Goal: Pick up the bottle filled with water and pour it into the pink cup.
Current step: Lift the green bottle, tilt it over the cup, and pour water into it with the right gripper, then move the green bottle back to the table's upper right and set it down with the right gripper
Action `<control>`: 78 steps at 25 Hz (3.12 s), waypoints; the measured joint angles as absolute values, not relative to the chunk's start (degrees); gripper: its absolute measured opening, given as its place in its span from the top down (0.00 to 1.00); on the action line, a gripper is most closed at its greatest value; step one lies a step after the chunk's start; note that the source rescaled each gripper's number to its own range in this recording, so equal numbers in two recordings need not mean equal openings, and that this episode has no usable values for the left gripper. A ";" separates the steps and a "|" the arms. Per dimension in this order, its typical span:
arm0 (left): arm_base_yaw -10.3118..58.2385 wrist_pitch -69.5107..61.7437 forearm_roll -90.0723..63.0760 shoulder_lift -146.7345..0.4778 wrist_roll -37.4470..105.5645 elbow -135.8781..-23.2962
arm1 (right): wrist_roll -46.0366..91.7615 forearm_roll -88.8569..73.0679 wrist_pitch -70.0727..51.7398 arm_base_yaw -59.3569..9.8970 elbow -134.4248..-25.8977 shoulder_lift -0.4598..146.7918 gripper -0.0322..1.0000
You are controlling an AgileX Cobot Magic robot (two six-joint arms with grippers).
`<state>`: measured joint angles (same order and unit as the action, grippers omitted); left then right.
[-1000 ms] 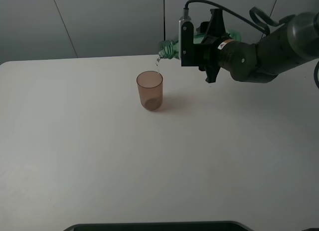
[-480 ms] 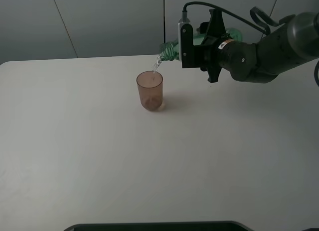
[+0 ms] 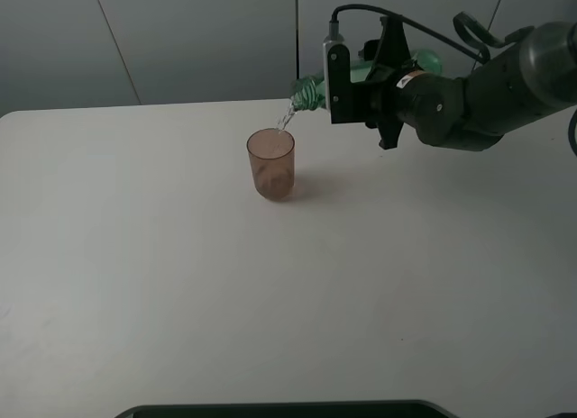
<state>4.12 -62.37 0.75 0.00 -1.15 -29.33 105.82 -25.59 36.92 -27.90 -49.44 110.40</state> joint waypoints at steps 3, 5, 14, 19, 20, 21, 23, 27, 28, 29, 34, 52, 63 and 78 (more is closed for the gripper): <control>4.12 -62.37 0.75 0.00 -1.15 -29.33 | 106.87 -26.67 37.03 -27.90 -49.44 110.40 0.97; 4.12 -62.37 0.75 0.00 -1.15 -29.33 | 107.16 -27.08 37.44 -27.90 -49.44 110.40 0.97; 4.12 -62.37 0.75 0.00 -1.15 -29.33 | 108.28 -28.03 38.46 -27.90 -49.67 110.40 0.97; 4.12 -62.37 0.75 0.00 -1.15 -29.33 | 109.50 -28.03 38.66 -27.90 -49.90 110.40 0.97; 4.12 -62.37 0.75 0.00 -1.15 -29.33 | 109.50 -28.03 38.66 -27.90 -49.90 110.40 0.97; 4.12 -62.37 0.75 0.00 -1.15 -29.33 | 109.50 -28.15 38.66 -27.90 -49.90 110.40 0.97; 4.12 -62.37 0.75 0.00 -1.15 -29.33 | 109.63 -28.15 38.66 -27.90 -49.90 110.40 0.97; 4.12 -62.37 0.75 0.00 -1.15 -29.33 | 109.76 -28.15 38.66 -27.90 -49.90 110.40 0.97; 4.12 -62.37 0.75 0.00 -1.15 -29.33 | 109.91 -28.15 38.70 -27.90 -49.90 110.40 0.97; 4.12 -62.37 0.75 0.00 -1.15 -29.33 | 109.91 -28.15 38.70 -27.90 -49.90 110.40 0.97; 4.12 -62.37 0.75 0.00 -1.15 -29.33 | 110.02 -28.15 39.13 -27.90 -49.90 110.40 0.97; 4.12 -62.37 0.75 0.00 -1.15 -29.33 | 108.24 -28.15 39.26 -27.90 -49.99 110.40 0.97; 4.12 -62.37 0.75 0.00 -1.15 -29.33 | 84.39 -27.39 39.14 -30.65 -49.99 109.24 0.97; 4.12 -62.37 0.75 0.00 -1.15 -29.33 | 28.57 -20.98 38.94 -26.99 -49.99 98.64 0.97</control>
